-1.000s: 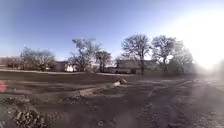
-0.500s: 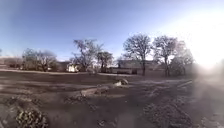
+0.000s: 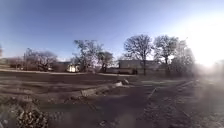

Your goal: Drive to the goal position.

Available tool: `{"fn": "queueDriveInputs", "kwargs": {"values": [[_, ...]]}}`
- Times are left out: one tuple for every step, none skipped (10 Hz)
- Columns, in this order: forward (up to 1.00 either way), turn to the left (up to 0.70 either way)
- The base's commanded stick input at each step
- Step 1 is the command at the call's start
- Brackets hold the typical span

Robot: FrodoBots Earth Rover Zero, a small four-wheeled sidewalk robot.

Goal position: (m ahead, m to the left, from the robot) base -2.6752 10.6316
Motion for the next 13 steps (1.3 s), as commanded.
{"fn": "queueDriveInputs", "kwargs": {"values": [[0.00, 0.70], [0.00, 0.70], [0.00, 0.70], [0.00, 0.70], [0.00, 0.70], [0.00, 0.70], [0.00, 0.70], [0.00, 0.70], [0.00, 0.70], [0.00, 0.70], [0.00, 0.70], [0.00, 0.70], [0.00, 0.70]]}}
